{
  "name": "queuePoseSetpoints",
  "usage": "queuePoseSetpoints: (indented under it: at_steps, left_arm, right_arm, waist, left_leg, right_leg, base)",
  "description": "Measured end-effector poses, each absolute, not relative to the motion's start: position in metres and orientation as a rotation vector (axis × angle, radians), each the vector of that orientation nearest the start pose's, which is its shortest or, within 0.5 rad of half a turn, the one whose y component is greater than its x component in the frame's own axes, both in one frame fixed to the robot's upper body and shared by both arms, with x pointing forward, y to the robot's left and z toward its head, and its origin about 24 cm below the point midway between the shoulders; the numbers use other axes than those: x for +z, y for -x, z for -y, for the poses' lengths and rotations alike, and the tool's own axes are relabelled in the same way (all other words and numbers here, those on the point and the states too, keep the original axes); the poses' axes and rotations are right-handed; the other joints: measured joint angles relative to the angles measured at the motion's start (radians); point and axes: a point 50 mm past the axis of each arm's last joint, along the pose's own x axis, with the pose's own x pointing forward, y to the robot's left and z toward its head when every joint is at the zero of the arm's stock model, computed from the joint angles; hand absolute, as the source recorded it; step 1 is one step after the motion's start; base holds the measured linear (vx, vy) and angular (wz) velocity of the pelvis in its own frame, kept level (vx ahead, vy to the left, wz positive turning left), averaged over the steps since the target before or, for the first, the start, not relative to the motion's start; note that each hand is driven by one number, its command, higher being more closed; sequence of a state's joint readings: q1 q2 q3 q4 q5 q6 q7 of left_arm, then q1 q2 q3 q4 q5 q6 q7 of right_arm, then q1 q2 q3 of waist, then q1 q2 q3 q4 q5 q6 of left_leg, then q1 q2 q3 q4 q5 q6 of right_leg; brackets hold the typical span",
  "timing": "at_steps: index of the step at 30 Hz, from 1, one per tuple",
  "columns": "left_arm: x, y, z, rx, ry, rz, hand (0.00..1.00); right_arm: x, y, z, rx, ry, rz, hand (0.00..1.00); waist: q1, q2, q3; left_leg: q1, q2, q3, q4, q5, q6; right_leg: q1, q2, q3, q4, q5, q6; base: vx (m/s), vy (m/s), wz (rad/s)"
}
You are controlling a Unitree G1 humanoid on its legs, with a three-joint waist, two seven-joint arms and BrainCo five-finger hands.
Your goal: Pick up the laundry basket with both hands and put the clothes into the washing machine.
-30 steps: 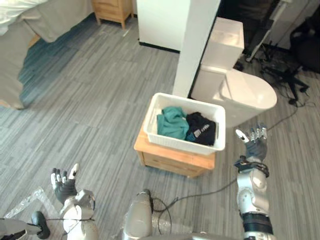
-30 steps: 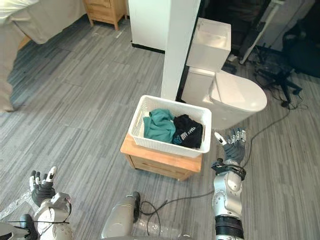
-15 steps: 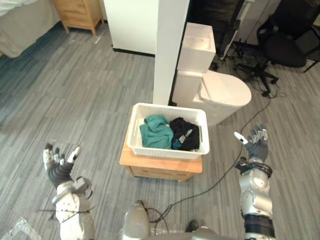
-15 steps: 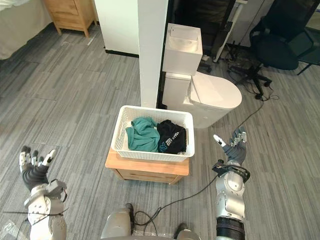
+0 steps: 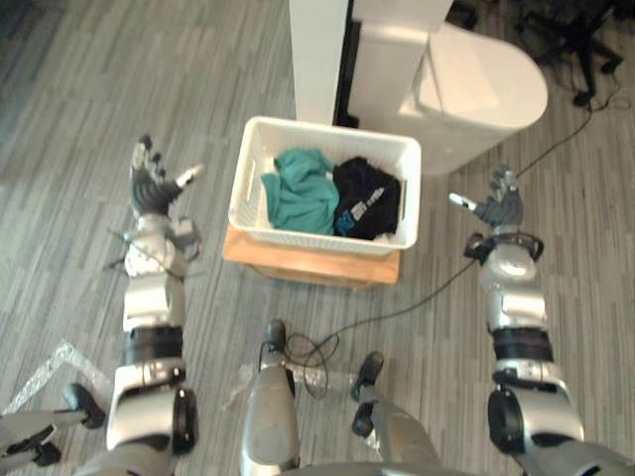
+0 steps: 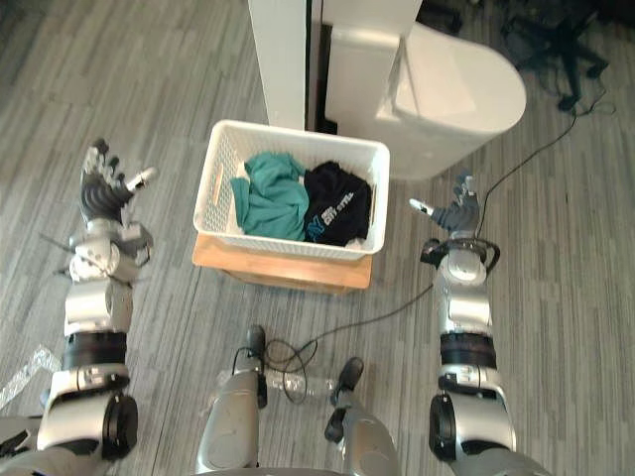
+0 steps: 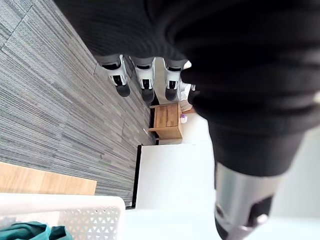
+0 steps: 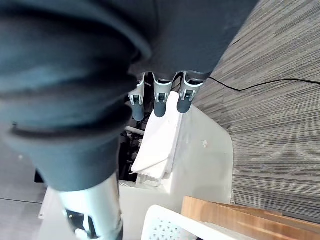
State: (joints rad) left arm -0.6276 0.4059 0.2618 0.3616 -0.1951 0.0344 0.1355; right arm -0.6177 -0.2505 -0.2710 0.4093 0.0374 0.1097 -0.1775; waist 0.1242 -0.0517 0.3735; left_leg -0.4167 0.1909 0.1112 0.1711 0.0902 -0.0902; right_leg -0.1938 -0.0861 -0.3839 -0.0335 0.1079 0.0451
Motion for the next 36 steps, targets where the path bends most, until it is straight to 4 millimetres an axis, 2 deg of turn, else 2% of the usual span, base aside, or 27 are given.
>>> queuePoseSetpoints:
  at_steps: [2, 5, 6, 8, 10, 11, 12, 15, 22, 28, 36]
  left_arm:
    - [0.214, -0.362, -0.267, 0.332, -0.094, 0.346, 0.0]
    - [0.237, -0.38, -0.261, 0.307, -0.131, 0.324, 0.0]
    - [0.247, -0.39, -0.256, 0.284, -0.134, 0.301, 0.0]
    - [0.258, -0.397, -0.251, 0.265, -0.137, 0.291, 0.0]
    - [0.29, -0.405, -0.235, 0.203, -0.152, 0.329, 0.0]
    - [0.299, -0.406, -0.231, 0.191, -0.154, 0.341, 0.0]
    - [0.318, -0.407, -0.222, 0.16, -0.152, 0.373, 0.0]
    - [0.337, -0.407, -0.213, 0.135, -0.148, 0.406, 0.0]
    - [0.336, -0.41, -0.216, 0.138, -0.212, 0.369, 0.0]
    - [0.338, -0.409, -0.219, 0.142, -0.316, 0.341, 0.0]
    - [0.34, -0.407, -0.227, 0.147, -0.35, 0.336, 0.0]
  right_arm:
    - [0.153, -0.366, 0.238, -0.369, 0.032, 0.138, 0.0]
    - [0.149, -0.377, 0.238, -0.364, -0.051, 0.085, 0.0]
    - [0.147, -0.383, 0.235, -0.341, -0.131, 0.056, 0.0]
    - [0.146, -0.387, 0.231, -0.312, -0.193, 0.036, 0.0]
    - [0.15, -0.396, 0.223, -0.248, -0.302, 0.024, 0.0]
    - [0.154, -0.398, 0.22, -0.231, -0.324, 0.027, 0.0]
    - [0.161, -0.403, 0.215, -0.197, -0.359, 0.033, 0.0]
    - [0.176, -0.41, 0.205, -0.143, -0.403, 0.05, 0.0]
    - [0.194, -0.419, 0.195, -0.083, -0.488, 0.06, 0.0]
    - [0.212, -0.424, 0.184, -0.016, -0.447, 0.082, 0.0]
    - [0.23, -0.427, 0.177, 0.046, -0.336, 0.105, 0.0]
  waist:
    - [0.004, -0.001, 0.047]
    - [0.008, -0.002, 0.059]
    - [0.012, -0.002, 0.071]
    - [0.01, -0.001, 0.073]
    - [0.001, -0.002, 0.081]
    - [-0.001, 0.001, 0.09]
    - [-0.003, -0.002, 0.099]
    - [0.0, -0.003, 0.102]
    - [-0.004, -0.004, 0.104]
    - [-0.008, -0.004, 0.104]
    - [-0.012, -0.004, 0.104]
  left_leg:
    - [-0.046, 0.0, -0.011, 0.024, 0.0, 0.001]
    - [-0.098, 0.001, -0.03, 0.041, 0.004, 0.005]
    - [-0.107, 0.002, -0.034, 0.047, 0.004, 0.005]
    - [-0.129, 0.007, -0.04, 0.057, 0.003, 0.005]
    - [-0.182, 0.018, -0.06, 0.085, 0.003, 0.005]
    - [-0.189, 0.021, -0.067, 0.092, 0.003, 0.005]
    - [-0.216, 0.03, -0.073, 0.107, 0.002, 0.005]
    - [-0.258, 0.046, -0.074, 0.123, 0.002, 0.005]
    - [-0.323, 0.071, -0.079, 0.156, 0.002, 0.004]
    - [-0.355, 0.092, -0.07, 0.174, 0.001, 0.004]
    - [-0.383, 0.109, -0.055, 0.19, 0.002, 0.004]
  right_leg:
    - [-0.035, -0.001, -0.004, 0.012, 0.005, -0.001]
    - [-0.072, 0.0, -0.02, 0.019, 0.008, -0.001]
    - [-0.08, -0.001, -0.024, 0.028, 0.008, -0.001]
    - [-0.096, 0.0, -0.028, 0.037, 0.008, -0.001]
    - [-0.129, 0.001, -0.046, 0.049, 0.008, -0.001]
    - [-0.129, 0.003, -0.053, 0.051, 0.008, -0.001]
    - [-0.149, 0.01, -0.057, 0.06, 0.008, -0.001]
    - [-0.186, 0.019, -0.062, 0.072, 0.008, -0.001]
    - [-0.237, 0.037, -0.077, 0.084, 0.014, -0.004]
    - [-0.27, 0.051, -0.076, 0.083, 0.023, -0.007]
    - [-0.302, 0.06, -0.066, 0.083, 0.034, -0.015]
  base:
    - [-0.07, 0.04, 0.02]
    - [-0.06, 0.03, 0.1]
    - [-0.04, 0.023, 0.06]
    - [-0.03, 0.014, 0.03]
    - [-0.04, 0.026, 0.08]
    - [-0.06, 0.022, 0.08]
    - [-0.05, 0.004, -0.01]
    - [-0.03, 0.0, -0.07]
    - [0.01, -0.007, -0.07]
    - [0.02, -0.013, -0.12]
    - [0.04, -0.011, -0.1]
